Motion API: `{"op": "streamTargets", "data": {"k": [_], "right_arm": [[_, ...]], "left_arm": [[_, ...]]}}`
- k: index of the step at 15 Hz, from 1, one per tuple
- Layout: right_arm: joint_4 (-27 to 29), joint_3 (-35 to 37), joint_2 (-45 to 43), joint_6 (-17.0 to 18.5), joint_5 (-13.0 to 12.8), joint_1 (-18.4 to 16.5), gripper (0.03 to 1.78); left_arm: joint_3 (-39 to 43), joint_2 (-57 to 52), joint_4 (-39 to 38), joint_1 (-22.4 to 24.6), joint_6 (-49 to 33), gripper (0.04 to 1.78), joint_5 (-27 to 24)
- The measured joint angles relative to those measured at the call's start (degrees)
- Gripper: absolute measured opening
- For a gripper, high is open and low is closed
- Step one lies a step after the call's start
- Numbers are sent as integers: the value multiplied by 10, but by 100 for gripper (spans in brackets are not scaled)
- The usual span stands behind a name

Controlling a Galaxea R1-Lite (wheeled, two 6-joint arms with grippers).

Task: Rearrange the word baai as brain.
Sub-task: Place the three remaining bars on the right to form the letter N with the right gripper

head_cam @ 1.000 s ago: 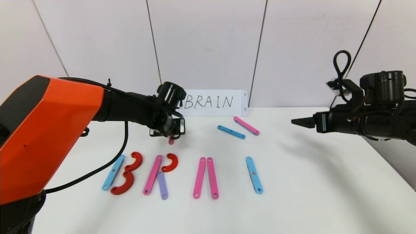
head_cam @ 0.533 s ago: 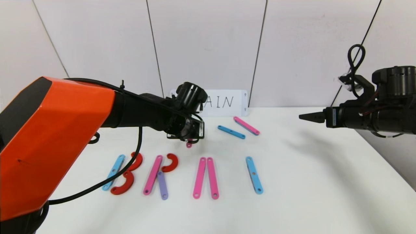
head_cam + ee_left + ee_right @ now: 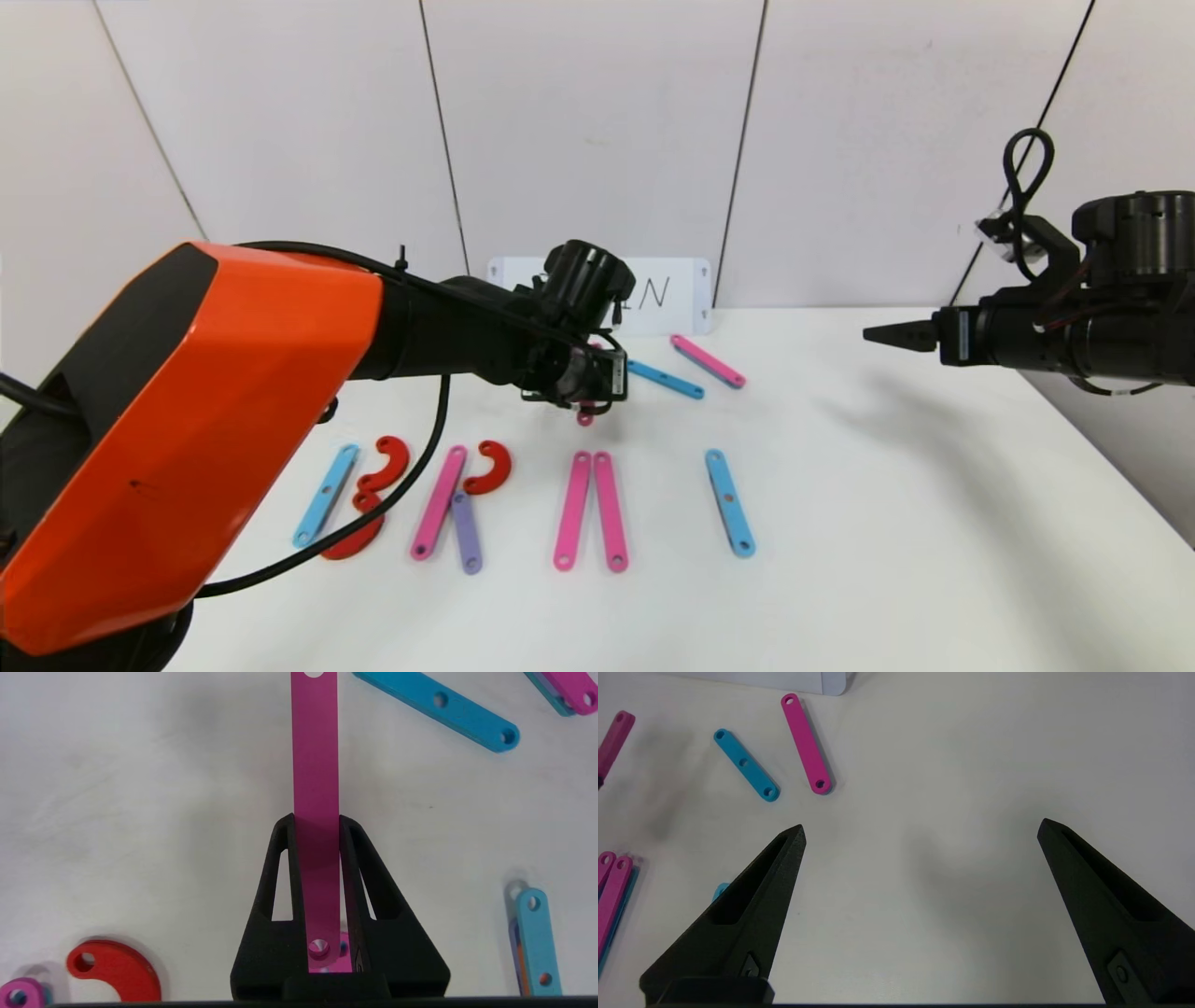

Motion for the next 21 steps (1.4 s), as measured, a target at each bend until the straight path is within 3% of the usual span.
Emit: {"op": "streamTargets", "data": {"k": [2,5,8,12,21], "right_arm": [[-1,0,1,0,0,0,174],[-2,0,2,1,0,-1,174],[-2,0,3,1,0,-2,174],[-3,1,3,1,0,-2,174],[-4,2,5,1,0,-6,174]], "left_arm": [[-3,4,-8,0,-3,27,-54],[-14,20,-26,-1,-4,27,-67],[-41,44,-31,1,-6,27,-64],[-74,74,-20,3,-10,27,-8],[-84,90,-14,3,-10,27,-4]]}}
